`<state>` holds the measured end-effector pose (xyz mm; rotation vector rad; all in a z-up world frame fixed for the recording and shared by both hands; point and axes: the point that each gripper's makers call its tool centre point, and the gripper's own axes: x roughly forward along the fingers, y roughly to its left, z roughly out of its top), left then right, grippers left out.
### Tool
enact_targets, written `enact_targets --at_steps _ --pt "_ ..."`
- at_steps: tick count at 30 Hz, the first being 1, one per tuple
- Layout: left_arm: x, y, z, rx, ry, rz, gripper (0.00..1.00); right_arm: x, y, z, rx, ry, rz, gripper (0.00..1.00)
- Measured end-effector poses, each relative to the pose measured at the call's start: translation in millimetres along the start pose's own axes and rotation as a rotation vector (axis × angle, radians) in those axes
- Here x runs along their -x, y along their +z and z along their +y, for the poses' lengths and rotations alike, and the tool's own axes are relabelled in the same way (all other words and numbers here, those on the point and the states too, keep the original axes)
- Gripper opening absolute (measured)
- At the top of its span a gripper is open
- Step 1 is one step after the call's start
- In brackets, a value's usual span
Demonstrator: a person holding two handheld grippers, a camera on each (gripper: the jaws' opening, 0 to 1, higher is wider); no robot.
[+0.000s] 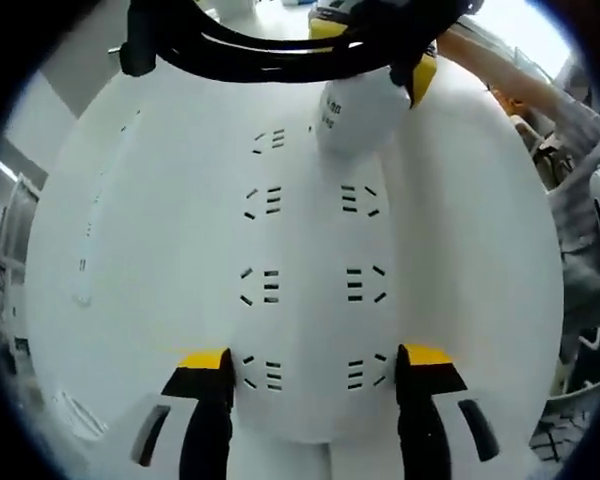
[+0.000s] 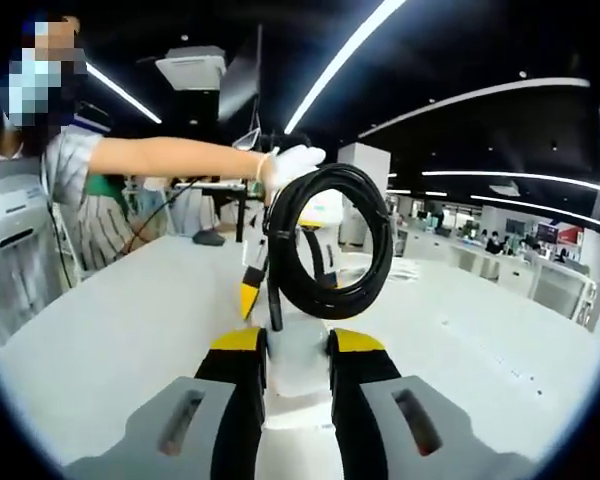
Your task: Straighten the power strip on the desk, plug the charger into it
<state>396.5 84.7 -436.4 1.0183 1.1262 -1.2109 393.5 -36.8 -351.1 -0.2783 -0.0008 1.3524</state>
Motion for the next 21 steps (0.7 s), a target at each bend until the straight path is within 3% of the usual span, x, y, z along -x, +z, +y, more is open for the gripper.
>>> enact_targets --at_steps 15,18,21 --pt "-3 -0.6 -7.2 -0.001 -0.002 0.041 0.65 0 -2.8 2 0.017 -0.002 0.088 0.25" --pt "-3 -0.9 -6.5 -0.001 -0.003 0.037 0.65 0 -11.0 -4 0.072 -0.038 0.157 0.34" --pt "-3 -0.8 -4.8 0.000 -0.003 0.031 0.65 -2 -9.8 -1 0.077 -0.033 0.154 0.51"
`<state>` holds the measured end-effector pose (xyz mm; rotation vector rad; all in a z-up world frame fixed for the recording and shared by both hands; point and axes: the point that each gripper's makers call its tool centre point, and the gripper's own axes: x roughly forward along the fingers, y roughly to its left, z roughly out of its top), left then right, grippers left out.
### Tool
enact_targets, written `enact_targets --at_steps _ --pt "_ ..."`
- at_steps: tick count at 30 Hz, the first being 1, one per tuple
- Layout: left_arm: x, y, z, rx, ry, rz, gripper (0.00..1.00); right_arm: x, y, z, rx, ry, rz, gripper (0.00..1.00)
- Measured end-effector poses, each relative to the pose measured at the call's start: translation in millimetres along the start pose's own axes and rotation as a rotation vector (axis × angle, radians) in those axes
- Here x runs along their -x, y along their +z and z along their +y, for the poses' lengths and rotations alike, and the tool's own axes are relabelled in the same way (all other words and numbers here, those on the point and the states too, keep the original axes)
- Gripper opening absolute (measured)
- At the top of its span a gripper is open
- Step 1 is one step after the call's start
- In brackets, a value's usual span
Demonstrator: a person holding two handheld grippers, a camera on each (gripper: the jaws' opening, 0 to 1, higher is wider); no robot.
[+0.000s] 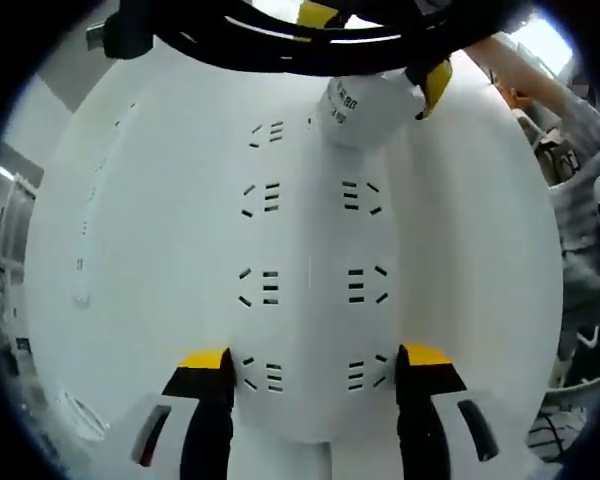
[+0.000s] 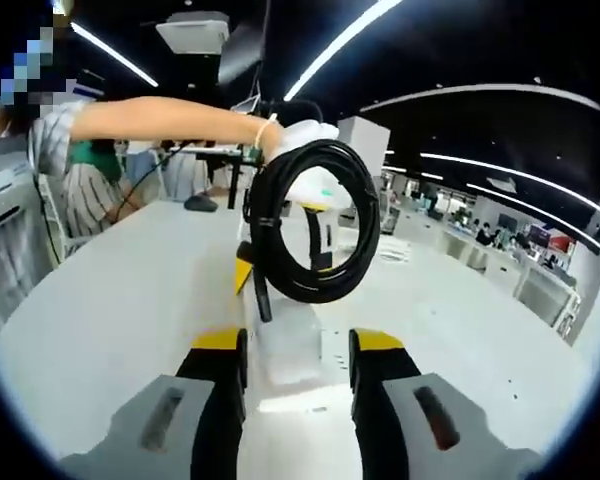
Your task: Straighten the power strip on the desk, plug the charger into it
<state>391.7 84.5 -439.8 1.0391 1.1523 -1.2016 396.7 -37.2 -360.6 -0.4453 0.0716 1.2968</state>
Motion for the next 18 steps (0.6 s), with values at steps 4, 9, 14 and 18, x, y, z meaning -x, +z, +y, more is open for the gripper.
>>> enact_targets --at_steps 4,9,14,18 --pt "0 0.3 1.8 0.000 0.000 0.002 0.65 -1 9.9 3 0.038 -0.010 0.005 0.72" --pt "-1 0.4 4.1 0.000 0.000 0.008 0.65 -1 16.0 9 0.191 0.005 0.123 0.83" --pt "0 0.7 6.9 0.001 -0.001 0.003 0.66 -1 13.5 20 0.266 0.090 0.256 0.83" --pt "0 1.2 8.4 0.000 -0.001 0.002 0.66 1 6.0 20 0.276 0.130 0.359 0.81"
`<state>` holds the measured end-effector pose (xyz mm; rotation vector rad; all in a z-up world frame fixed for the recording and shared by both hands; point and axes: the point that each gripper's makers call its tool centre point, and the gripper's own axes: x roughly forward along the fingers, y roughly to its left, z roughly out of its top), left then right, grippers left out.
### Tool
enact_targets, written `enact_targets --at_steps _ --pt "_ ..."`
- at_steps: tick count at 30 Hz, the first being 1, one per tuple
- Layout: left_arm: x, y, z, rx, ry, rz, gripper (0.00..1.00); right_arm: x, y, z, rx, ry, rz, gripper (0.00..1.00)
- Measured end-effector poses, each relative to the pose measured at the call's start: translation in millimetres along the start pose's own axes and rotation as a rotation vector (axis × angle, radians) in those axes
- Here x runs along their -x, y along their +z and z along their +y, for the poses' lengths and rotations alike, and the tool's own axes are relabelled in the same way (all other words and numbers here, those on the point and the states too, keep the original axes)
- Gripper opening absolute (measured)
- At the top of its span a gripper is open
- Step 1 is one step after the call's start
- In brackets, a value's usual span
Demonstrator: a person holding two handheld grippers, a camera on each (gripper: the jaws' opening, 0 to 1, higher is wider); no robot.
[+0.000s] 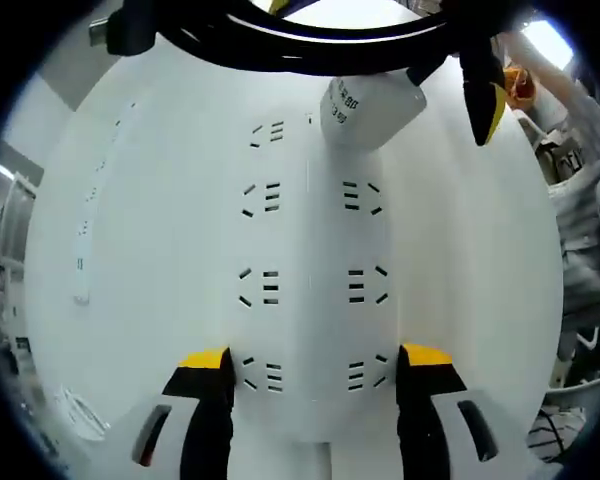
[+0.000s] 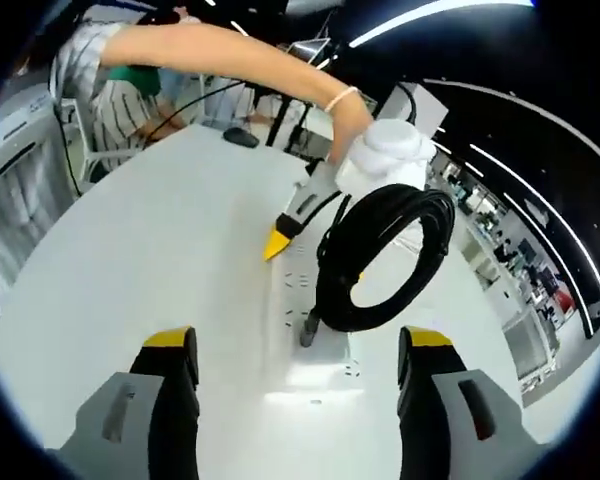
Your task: Straighten the power strip on the desk, plug the charger into it
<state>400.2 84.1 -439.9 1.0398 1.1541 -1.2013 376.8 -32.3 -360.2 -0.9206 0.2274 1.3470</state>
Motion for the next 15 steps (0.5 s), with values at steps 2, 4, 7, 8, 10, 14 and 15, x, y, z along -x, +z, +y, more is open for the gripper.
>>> enact_targets --at_steps 2,4,7,8,10,14,15 --pt "0.1 0.2 0.6 0.000 0.000 0.001 0.66 -0.1 -6.5 -0.6 0.016 0.015 0.055 0.79" --pt "0.1 0.4 0.7 0.000 0.000 0.005 0.66 -0.7 -9.0 -0.5 0.032 0.029 0.080 0.76" --pt "0.1 0.5 0.8 0.000 0.001 0.007 0.66 0.2 -8.1 -0.8 0.018 0.050 0.100 0.71" --pt "0.1 0.5 0.7 0.000 0.001 0.007 0.66 0.9 -6.5 -0.4 0.014 0.060 0.105 0.69" --pt "0.7 0.1 3.7 0.000 0.000 0.007 0.66 1.8 -5.3 -0.5 0.020 0.072 0.122 0.67" --pt "0.3 0.5 2.7 0.000 0.001 0.010 0.66 1.6 -7.2 -2.2 0.039 0.081 0.174 0.61" --pt "0.3 0.5 2.6 0.000 0.001 0.011 0.66 0.8 -7.0 -1.4 0.037 0.089 0.181 0.59"
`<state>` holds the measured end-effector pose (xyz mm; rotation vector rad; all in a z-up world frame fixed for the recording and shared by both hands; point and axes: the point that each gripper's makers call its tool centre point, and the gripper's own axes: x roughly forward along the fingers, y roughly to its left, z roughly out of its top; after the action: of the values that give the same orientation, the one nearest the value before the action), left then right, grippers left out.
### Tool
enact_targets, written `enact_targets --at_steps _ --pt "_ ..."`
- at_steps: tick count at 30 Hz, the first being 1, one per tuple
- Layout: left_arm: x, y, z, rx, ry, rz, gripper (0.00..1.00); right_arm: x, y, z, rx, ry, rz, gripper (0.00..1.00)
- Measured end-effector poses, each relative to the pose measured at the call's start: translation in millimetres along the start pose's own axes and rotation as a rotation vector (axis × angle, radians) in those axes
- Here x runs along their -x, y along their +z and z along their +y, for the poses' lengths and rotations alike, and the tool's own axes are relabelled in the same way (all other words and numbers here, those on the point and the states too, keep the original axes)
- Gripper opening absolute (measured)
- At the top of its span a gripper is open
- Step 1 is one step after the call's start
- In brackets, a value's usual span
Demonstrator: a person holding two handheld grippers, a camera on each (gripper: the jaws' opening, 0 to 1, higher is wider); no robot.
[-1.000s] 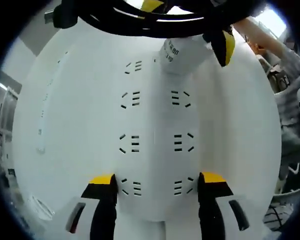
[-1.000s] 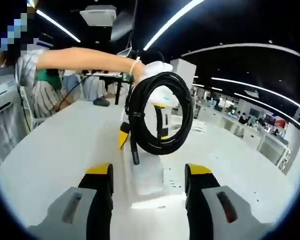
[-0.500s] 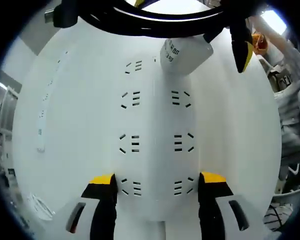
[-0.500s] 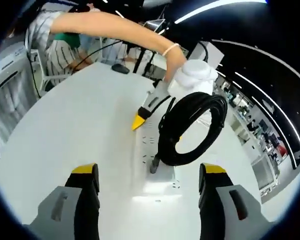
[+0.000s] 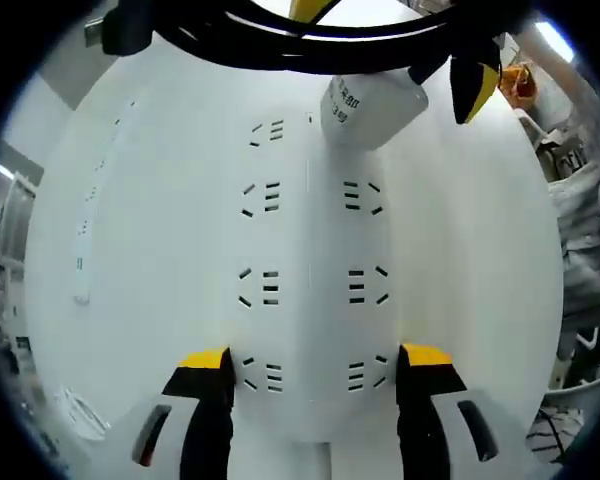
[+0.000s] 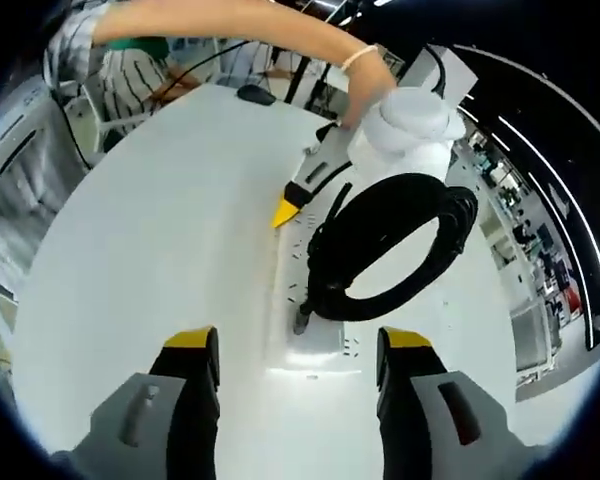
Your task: Straighten the power strip on the desk, plug the charger into it
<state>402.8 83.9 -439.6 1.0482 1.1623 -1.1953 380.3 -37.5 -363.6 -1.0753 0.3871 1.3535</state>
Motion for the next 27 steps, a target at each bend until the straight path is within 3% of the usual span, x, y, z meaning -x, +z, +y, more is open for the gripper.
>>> enact_targets --at_steps 6,12,21,23,25,27 --pt "-0.7 -0.1 -3.6 -0.001 0.000 -0.002 0.66 -4.2 2.8 -0.2 0.004 0.007 0.032 0.45" --pt "-0.3 -1.2 -2.1 -0.002 0.000 -0.003 0.66 -7.1 3.1 1.6 0.012 -0.017 0.060 0.25" --pt "-0.6 -0.8 -5.9 -0.003 0.000 -0.007 0.66 -8.8 3.7 5.4 0.018 -0.031 0.079 0.23" --pt "-0.6 -0.6 -6.5 -0.004 0.001 -0.003 0.66 -8.8 3.4 4.3 -0.046 -0.047 0.088 0.23" --pt "-0.6 -0.4 -6.9 -0.005 0.001 -0.001 0.66 -8.9 3.5 6.3 -0.026 -0.046 0.093 0.23" --pt "-0.7 -0.3 -7.5 -0.007 0.001 0.000 0.66 -8.7 2.2 4.4 -0.059 -0.050 0.104 0.22"
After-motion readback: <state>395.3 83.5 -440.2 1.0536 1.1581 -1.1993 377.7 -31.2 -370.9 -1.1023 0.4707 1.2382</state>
